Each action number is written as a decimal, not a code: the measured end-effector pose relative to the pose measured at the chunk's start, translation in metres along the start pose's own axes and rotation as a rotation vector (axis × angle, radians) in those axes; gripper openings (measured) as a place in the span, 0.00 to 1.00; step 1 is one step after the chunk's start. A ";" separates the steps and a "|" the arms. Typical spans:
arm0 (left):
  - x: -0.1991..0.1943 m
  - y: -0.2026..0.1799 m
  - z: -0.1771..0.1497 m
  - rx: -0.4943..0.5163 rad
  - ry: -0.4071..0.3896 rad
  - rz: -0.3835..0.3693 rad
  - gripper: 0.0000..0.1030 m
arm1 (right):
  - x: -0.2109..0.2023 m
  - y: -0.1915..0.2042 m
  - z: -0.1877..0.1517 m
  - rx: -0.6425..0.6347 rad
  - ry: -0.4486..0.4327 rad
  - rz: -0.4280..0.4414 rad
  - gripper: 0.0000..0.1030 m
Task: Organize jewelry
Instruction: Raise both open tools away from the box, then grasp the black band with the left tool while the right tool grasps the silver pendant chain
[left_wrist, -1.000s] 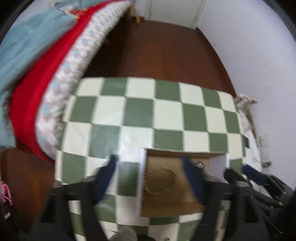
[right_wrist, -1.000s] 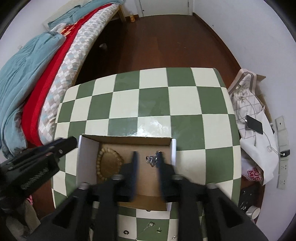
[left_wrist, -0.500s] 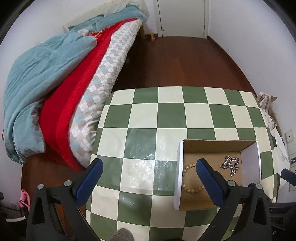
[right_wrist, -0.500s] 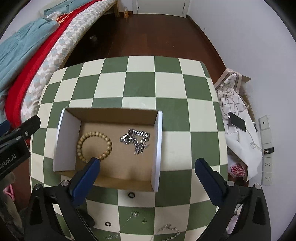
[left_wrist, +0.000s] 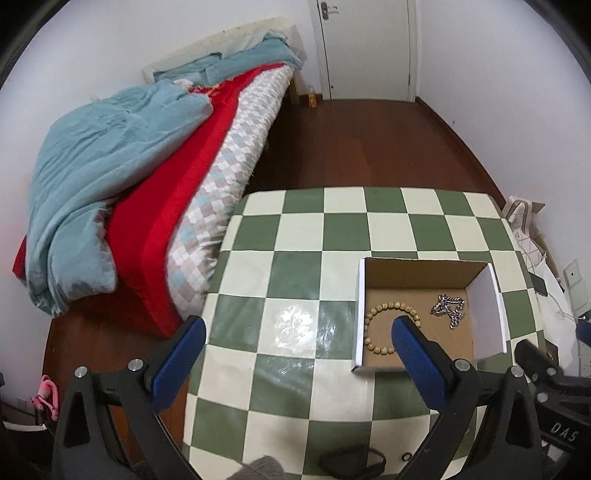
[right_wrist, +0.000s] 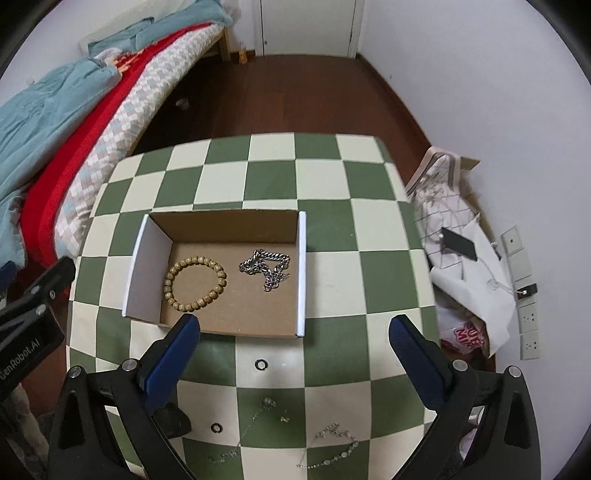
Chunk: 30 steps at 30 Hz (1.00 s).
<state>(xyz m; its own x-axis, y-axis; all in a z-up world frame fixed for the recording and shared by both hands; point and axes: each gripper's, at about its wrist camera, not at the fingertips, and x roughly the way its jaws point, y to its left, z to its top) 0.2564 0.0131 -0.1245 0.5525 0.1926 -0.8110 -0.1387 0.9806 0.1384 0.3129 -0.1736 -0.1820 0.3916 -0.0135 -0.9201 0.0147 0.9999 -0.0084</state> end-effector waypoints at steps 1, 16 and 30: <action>-0.007 0.002 -0.003 -0.004 -0.012 0.009 1.00 | -0.007 -0.001 -0.003 0.002 -0.016 -0.004 1.00; -0.108 0.021 -0.039 -0.011 -0.213 0.029 1.00 | -0.118 -0.005 -0.052 0.018 -0.236 -0.030 1.00; -0.100 0.041 -0.082 -0.013 -0.178 0.142 1.00 | -0.125 -0.025 -0.110 0.107 -0.185 0.055 1.00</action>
<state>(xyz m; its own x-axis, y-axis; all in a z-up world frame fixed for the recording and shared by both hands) 0.1278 0.0308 -0.0847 0.6626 0.3331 -0.6708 -0.2356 0.9429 0.2355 0.1622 -0.1962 -0.1102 0.5563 0.0300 -0.8304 0.0820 0.9925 0.0908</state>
